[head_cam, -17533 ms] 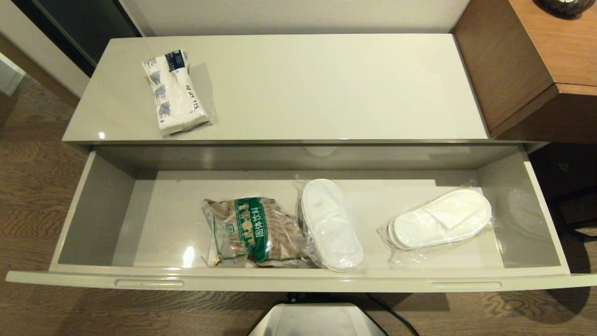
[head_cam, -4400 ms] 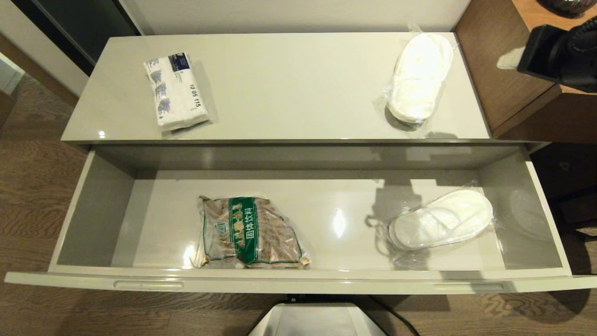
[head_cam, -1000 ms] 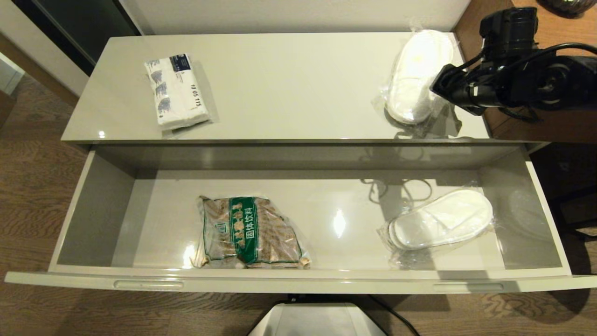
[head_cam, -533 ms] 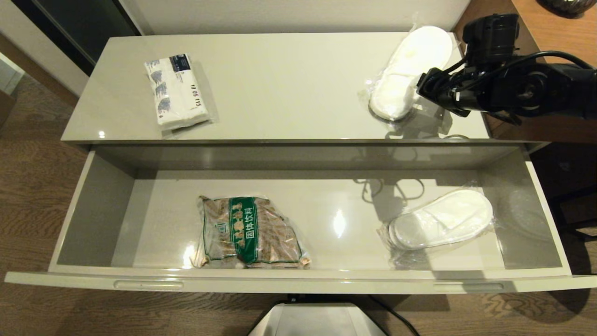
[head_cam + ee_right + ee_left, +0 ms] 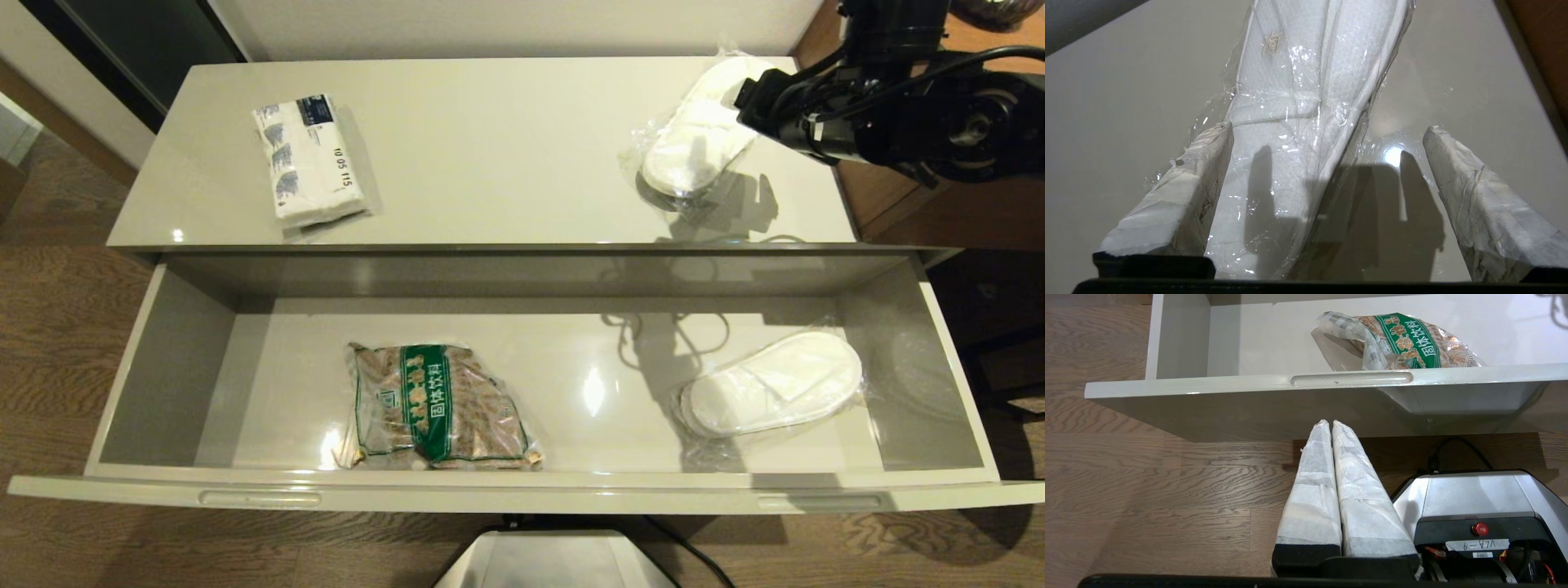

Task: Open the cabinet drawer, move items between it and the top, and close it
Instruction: Pick up the disposable slippers on the table

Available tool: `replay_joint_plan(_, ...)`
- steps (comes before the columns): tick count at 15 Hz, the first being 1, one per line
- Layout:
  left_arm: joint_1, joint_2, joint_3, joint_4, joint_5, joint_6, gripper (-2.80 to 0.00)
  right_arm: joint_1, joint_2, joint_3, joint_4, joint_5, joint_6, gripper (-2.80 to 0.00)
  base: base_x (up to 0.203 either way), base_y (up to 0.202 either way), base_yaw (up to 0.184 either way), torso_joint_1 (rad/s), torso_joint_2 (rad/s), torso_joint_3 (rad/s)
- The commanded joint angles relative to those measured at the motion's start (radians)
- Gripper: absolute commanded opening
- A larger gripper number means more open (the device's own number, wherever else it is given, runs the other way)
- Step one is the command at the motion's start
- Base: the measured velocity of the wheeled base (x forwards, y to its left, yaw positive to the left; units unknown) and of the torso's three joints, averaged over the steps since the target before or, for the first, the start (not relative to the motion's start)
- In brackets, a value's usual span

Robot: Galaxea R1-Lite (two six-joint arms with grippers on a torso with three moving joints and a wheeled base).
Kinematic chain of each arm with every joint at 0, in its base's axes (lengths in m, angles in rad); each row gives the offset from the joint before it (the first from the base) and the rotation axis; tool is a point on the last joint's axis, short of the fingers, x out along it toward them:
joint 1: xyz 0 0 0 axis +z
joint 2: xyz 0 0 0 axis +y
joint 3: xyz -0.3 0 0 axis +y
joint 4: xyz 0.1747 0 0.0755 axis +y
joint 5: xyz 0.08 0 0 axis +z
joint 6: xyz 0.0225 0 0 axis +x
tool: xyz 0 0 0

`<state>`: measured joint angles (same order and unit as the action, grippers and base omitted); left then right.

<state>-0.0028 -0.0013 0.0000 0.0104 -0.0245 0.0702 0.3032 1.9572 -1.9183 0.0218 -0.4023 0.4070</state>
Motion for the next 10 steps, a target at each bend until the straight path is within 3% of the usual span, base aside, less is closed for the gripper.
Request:
replay_joint_plan(1,0.0,0.001,0.0,0.0,0.0,0.0,-2.8,0.005,0.017,-0.009,-0.003,0.003,0.006,0.0,0.0,0.0,0.0,0.0,0.0,0.0)
replay_joint_plan(10,0.0,0.001,0.002,0.0,0.0,0.0,-2.8,0.059,0.249,-0.02,-0.173,0.085,0.004,0.0,0.0,0.0,0.0,0.0,0.0,0.0)
